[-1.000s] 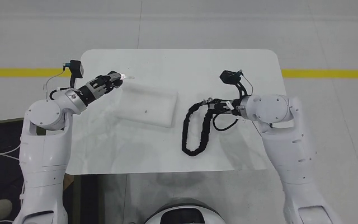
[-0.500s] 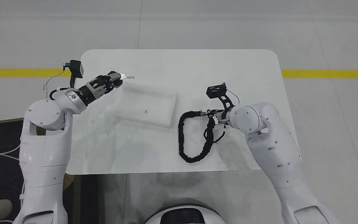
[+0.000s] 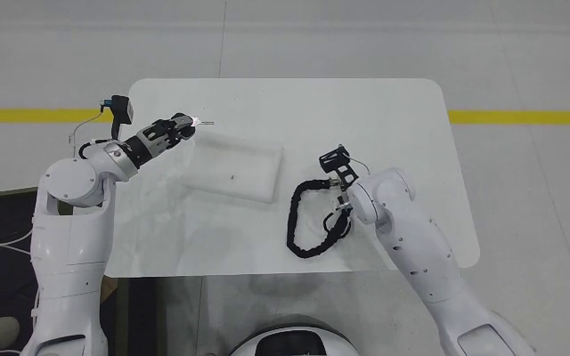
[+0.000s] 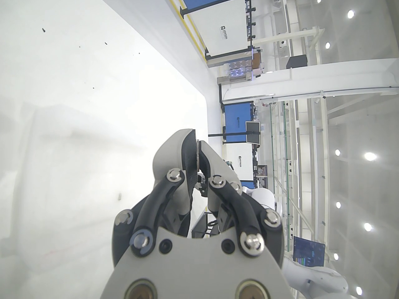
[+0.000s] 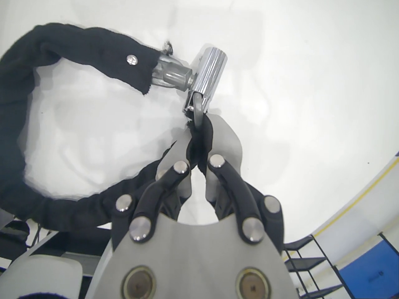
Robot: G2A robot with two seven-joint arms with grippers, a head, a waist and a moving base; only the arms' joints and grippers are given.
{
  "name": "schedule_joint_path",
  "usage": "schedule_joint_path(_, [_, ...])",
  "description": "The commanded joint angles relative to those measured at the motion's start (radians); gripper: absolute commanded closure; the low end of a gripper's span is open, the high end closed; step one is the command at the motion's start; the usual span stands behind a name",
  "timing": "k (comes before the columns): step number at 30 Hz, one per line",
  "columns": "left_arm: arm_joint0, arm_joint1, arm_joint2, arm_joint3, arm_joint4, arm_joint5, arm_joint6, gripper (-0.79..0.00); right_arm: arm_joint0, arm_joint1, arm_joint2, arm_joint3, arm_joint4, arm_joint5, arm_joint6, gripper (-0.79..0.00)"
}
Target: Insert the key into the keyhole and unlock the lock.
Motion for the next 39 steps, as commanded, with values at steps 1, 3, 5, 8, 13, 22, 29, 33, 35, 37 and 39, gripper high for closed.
schedule_joint_path(1, [0.0,0.0,0.0,0.0,0.0,0.0,0.0,0.0,0.004,-0.008,0.008,0.021,0.03,0.005,0.03,0.0])
schedule_joint_path(3, [0.0,0.0,0.0,0.0,0.0,0.0,0.0,0.0,0.01,-0.014,0.016,0.038,0.057,0.004,0.03,0.0])
schedule_joint_path(5, [0.0,0.0,0.0,0.0,0.0,0.0,0.0,0.0,0.013,-0.018,0.025,0.056,0.075,0.005,0.03,-0.603])
schedule_joint_path(8, [0.0,0.0,0.0,0.0,0.0,0.0,0.0,0.0,0.021,-0.023,0.032,0.071,0.088,0.003,0.03,-0.785])
schedule_joint_path(13, [0.0,0.0,0.0,0.0,0.0,0.0,0.0,0.0,0.02,-0.025,0.049,0.061,0.095,-0.009,0.03,-0.785])
schedule_joint_path(22, [0.0,0.0,0.0,0.0,0.0,0.0,0.0,0.0,0.005,-0.031,0.069,0.046,0.071,0.0,0.03,-0.329])
schedule_joint_path(29, [0.0,0.0,0.0,0.0,0.0,0.0,0.0,0.0,-0.008,-0.039,0.084,0.023,0.062,-0.007,0.03,0.0])
schedule_joint_path(33, [0.0,0.0,0.0,0.0,0.0,0.0,0.0,0.0,-0.017,-0.045,0.094,0.007,0.057,-0.009,0.029,0.0])
schedule_joint_path(35, [0.0,0.0,0.0,0.0,0.0,0.0,0.0,0.0,-0.022,-0.048,0.1,0.003,0.054,-0.007,0.028,0.0])
schedule_joint_path(37, [0.0,0.0,0.0,0.0,0.0,0.0,0.0,0.0,-0.026,-0.051,0.107,0.003,0.052,-0.004,0.022,0.0])
schedule_joint_path(39, [0.0,0.0,0.0,0.0,0.0,0.0,0.0,0.0,-0.031,-0.055,0.113,0.006,0.055,-0.002,0.015,0.0])
